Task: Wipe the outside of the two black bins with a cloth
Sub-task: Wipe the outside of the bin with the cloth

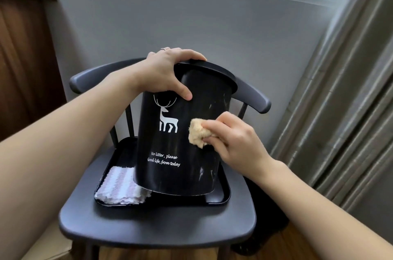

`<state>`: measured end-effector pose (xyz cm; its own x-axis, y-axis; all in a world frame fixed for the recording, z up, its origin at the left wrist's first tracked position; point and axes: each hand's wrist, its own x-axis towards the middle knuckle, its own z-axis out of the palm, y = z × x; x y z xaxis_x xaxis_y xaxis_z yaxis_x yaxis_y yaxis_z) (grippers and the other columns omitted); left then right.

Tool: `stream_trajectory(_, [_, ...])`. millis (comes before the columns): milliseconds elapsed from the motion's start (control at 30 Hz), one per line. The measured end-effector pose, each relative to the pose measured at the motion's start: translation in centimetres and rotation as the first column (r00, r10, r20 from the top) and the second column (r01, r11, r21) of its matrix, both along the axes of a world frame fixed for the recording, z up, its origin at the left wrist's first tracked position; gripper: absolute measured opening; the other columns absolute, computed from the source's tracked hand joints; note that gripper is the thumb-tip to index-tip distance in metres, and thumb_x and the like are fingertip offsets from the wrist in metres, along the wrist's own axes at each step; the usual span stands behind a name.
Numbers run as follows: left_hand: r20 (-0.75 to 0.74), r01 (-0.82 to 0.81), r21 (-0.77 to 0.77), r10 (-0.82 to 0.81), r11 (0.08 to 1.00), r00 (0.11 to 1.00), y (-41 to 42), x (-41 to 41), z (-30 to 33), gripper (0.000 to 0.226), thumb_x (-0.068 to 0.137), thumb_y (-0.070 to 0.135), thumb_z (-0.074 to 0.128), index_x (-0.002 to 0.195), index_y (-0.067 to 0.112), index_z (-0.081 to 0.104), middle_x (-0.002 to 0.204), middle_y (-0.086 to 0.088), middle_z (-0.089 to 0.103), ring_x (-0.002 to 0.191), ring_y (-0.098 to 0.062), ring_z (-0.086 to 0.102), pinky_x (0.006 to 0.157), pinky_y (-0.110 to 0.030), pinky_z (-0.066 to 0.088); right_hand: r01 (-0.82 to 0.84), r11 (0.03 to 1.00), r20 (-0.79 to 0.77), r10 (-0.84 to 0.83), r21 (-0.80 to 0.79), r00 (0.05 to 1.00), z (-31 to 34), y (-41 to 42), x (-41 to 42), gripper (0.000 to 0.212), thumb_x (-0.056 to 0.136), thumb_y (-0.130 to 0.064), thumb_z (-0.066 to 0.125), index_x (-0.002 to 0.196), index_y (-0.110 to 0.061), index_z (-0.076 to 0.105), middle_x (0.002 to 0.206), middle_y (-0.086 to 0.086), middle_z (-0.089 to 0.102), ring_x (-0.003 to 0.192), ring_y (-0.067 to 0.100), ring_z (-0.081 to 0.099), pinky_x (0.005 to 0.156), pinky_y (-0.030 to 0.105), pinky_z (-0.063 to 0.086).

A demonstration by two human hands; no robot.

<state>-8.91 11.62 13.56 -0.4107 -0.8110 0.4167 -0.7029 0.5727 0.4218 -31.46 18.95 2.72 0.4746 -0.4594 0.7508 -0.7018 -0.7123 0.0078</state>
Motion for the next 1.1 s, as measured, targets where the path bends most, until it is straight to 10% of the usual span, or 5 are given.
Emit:
stream_trajectory(267, [-0.009, -0.020, 0.012, 0.020, 1.000, 1.000, -0.1, 0.1, 0.0, 0.087, 0.065, 0.030, 0.094, 0.133, 0.060, 0.050, 0.106, 0.030, 0.045, 0.126, -0.011, 0.035, 0.111, -0.036, 0.031, 0.159, 0.987, 0.175, -0.155, -0.006, 0.972, 2.6, -1.6, 1.1, 0.022, 0.088, -0.014, 0.072, 0.109, -0.008, 0.071, 0.085, 0.009, 0.057, 0.077, 0.027, 0.058, 0.069, 0.044, 0.052])
stream_trajectory(567, [-0.022, -0.009, 0.009, 0.009, 1.000, 1.000, -0.4, 0.4, -0.2, 0.086, 0.064, 0.031, 0.094, 0.131, 0.061, 0.051, 0.105, 0.032, 0.045, 0.122, -0.008, 0.035, 0.112, -0.036, 0.031, 0.016, 0.999, -0.124, -0.011, 0.046, 0.992, -2.4, 2.8, 0.4, 0.018, 0.089, -0.011, 0.069, 0.106, -0.011, 0.074, 0.083, 0.008, 0.058, 0.072, 0.027, 0.057, 0.053, 0.037, 0.054])
stream_trajectory(833, [-0.009, -0.020, 0.009, 0.020, 1.000, 1.000, -0.8, 0.6, -0.2, 0.086, 0.062, 0.034, 0.094, 0.129, 0.064, 0.049, 0.110, 0.031, 0.047, 0.131, -0.013, 0.035, 0.116, -0.041, 0.031, 0.165, 0.985, 0.165, -0.172, 0.054, 0.971, 0.0, 0.6, 1.8, 0.023, 0.086, -0.013, 0.074, 0.109, -0.009, 0.072, 0.084, 0.008, 0.056, 0.075, 0.027, 0.057, 0.066, 0.040, 0.052])
stream_trajectory(1100, [-0.020, -0.018, 0.023, 0.018, 1.000, 1.000, -1.0, 1.0, -0.3, 0.085, 0.064, 0.033, 0.094, 0.129, 0.064, 0.049, 0.109, 0.033, 0.045, 0.131, -0.014, 0.037, 0.117, -0.043, 0.032, 0.002, 0.993, -0.104, 0.011, 0.119, 0.995, -6.5, 5.7, 0.5, 0.016, 0.087, -0.009, 0.067, 0.102, -0.011, 0.073, 0.082, 0.006, 0.058, 0.069, 0.027, 0.056, 0.051, 0.034, 0.052])
